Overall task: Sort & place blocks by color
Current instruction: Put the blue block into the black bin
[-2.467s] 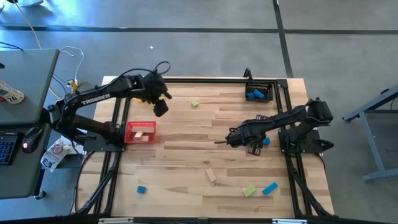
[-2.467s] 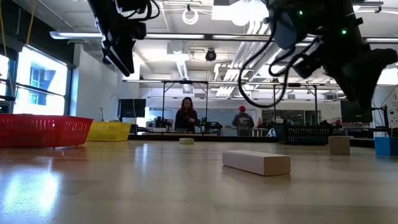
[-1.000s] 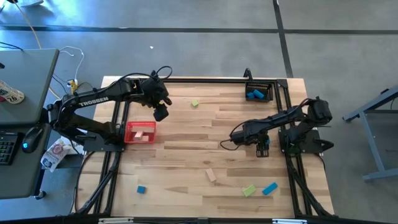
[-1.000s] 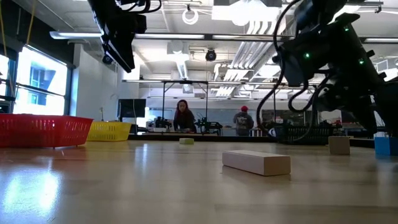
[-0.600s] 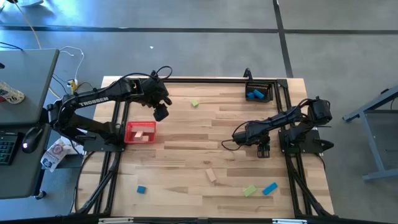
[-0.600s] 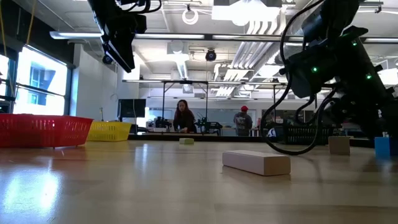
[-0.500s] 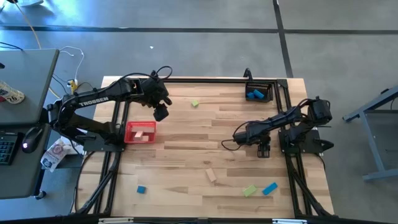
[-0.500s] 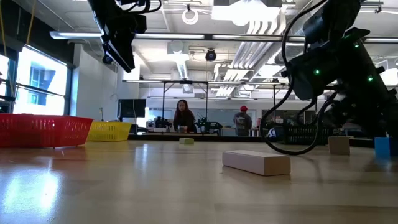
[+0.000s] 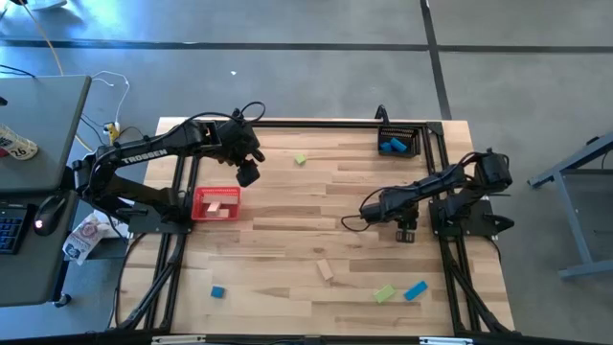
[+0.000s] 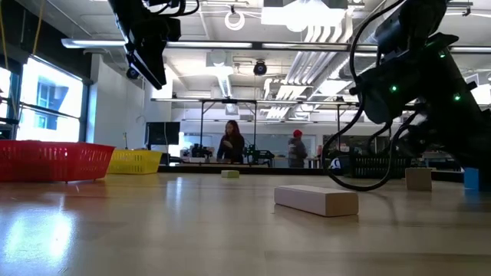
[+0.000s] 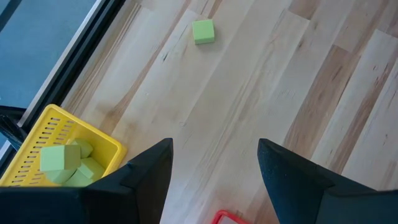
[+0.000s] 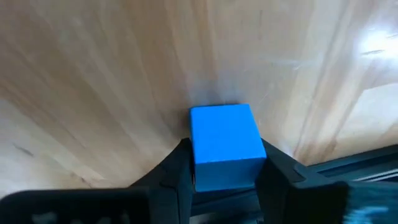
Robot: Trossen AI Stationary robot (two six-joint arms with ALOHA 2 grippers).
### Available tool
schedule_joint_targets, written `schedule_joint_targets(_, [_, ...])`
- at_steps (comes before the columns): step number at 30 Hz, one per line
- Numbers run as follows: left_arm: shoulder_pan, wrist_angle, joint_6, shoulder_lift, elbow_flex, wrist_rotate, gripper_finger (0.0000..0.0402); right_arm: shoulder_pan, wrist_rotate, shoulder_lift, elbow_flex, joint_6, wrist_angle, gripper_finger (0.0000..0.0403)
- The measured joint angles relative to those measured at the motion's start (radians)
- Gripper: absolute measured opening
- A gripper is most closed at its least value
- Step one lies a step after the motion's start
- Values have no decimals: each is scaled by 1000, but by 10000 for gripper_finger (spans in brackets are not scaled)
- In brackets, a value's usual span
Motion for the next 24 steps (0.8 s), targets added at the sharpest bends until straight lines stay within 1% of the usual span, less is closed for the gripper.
schedule_joint_targets(7, [0,0,0,0,0,0,220,0,108,-80,80,112,4,105])
schedule_joint_targets(10, [0,-1,0,0,0,0,220,-1,187,-122,125,145,-1,105])
schedule_joint_targets(13, [0,-1,0,0,0,1,220,-25,265,-158,173,163,-1,105])
schedule_joint_targets(18, [0,-1,0,0,0,3,220,-115,382,-187,247,171,2,105])
schedule_joint_targets(24, [0,-1,0,0,0,4,220,-275,531,-191,326,196,6,105])
